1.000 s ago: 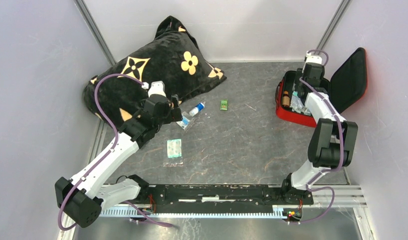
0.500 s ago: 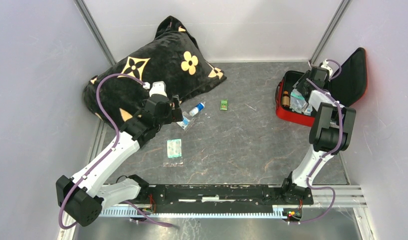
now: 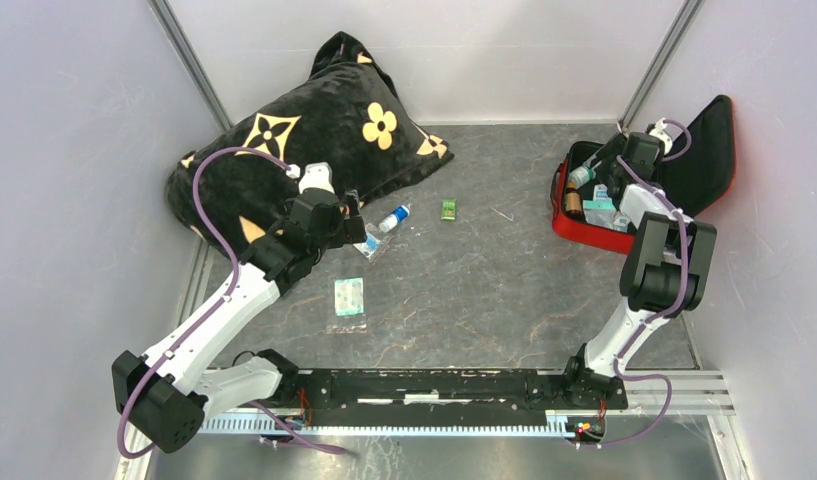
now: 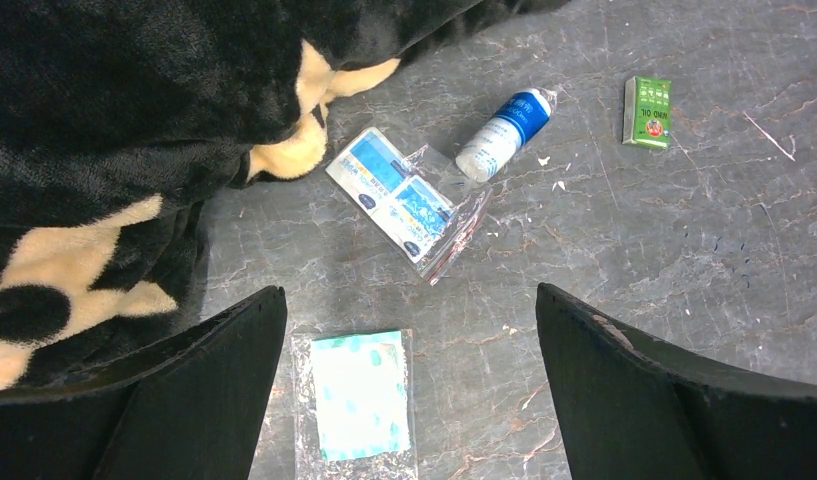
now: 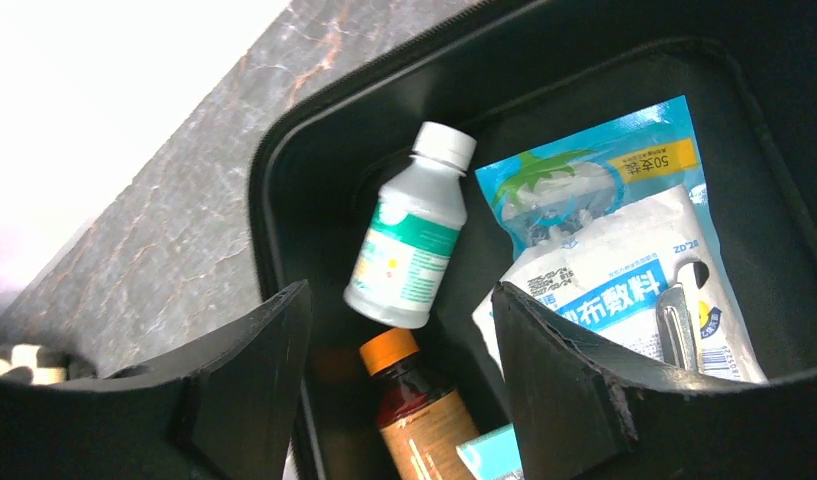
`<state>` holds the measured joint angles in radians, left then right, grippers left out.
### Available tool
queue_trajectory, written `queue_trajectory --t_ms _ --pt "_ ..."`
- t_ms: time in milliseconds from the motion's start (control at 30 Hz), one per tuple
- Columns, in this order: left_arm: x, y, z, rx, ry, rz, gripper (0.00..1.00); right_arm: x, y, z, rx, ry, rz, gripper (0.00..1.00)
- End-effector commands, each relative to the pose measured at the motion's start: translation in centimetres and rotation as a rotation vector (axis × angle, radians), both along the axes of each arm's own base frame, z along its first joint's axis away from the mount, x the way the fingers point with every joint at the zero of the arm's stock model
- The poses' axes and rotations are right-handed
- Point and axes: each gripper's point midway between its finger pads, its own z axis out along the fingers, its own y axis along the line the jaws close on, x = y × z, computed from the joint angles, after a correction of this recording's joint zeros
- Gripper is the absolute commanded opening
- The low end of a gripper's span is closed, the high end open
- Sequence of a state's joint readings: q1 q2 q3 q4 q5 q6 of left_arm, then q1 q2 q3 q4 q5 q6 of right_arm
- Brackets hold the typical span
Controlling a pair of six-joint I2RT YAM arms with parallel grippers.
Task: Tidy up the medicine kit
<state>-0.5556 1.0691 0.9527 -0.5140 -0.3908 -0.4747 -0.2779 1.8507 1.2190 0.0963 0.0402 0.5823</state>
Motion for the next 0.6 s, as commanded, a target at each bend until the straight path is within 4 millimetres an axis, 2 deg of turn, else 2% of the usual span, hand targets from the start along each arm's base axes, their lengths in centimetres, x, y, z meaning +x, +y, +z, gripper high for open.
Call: queue_trajectory --t_ms 0,133,267,400,567 --pt "0.9 0.0 1.6 -0.024 -0.051 0.024 1.0 -0.3 1.8 6.0 -0.063 -0.114 0.081 0.72" --pt "1.1 -0.5 1.2 -0.03 -0.038 0.007 1.0 -1.1 6.3 8.9 -0.168 -0.122 0.216 0.71" --pt "1.2 -1.0 0.7 -0.04 -0.021 -0.002 1.0 -1.3 12.5 10.6 -0.231 -0.115 0.36 0.71" --pt "1.2 -1.0 0.8 -0.044 -0.022 0.001 1.0 -2.0 21.3 10.2 -0.176 -0.105 0.526 0.71" --pt "1.1 -0.5 1.2 -0.033 -0.032 0.011 1.0 -3.7 31.3 9.0 0.074 -0.16 0.567 0.74"
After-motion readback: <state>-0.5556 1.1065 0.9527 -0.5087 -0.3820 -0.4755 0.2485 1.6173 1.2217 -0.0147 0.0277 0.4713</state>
